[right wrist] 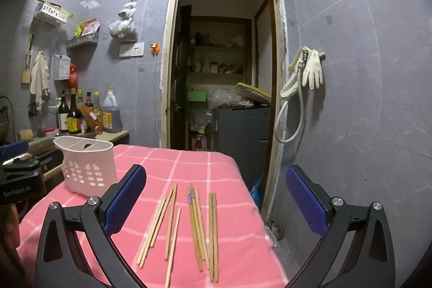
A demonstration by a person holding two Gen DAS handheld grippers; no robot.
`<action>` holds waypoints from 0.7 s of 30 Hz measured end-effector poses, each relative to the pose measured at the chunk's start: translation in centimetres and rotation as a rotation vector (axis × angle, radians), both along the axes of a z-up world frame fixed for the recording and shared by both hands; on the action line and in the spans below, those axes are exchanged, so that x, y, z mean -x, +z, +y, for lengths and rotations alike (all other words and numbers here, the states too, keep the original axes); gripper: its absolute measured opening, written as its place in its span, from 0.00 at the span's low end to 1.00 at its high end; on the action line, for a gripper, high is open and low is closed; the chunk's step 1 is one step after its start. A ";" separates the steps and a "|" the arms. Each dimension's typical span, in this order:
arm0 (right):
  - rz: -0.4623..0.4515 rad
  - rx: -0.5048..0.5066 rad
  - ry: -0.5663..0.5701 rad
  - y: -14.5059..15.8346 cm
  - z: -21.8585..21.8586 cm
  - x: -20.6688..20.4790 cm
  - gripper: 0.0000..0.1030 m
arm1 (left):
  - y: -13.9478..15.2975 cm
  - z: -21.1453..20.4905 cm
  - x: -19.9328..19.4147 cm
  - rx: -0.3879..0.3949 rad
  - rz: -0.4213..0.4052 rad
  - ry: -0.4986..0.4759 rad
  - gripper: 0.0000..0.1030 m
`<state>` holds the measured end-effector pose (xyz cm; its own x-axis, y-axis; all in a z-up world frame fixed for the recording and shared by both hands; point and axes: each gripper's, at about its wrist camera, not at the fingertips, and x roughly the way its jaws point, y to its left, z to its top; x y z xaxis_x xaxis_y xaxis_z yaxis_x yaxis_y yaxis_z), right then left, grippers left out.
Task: Organize utensils
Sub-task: 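Move both grippers over the pile of wooden chopsticks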
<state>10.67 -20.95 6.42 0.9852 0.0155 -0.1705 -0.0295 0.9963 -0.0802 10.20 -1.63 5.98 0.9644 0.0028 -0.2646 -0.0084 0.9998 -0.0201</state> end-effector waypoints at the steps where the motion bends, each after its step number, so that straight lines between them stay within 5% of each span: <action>1: 0.006 0.000 0.002 0.1 -0.1 -0.5 1.00 | 0.0 -0.1 -0.4 -0.002 0.005 -0.001 0.98; 21: 0.256 -0.037 0.034 -1.8 -4.4 -10.7 1.00 | -2.3 -3.6 -8.7 -0.061 0.133 -0.064 0.98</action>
<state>21.38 -25.33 4.61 0.9089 0.0584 -0.4128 -0.0772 0.9966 -0.0290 18.88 -5.21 3.71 0.9194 -0.0374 -0.3916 0.0568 0.9977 0.0380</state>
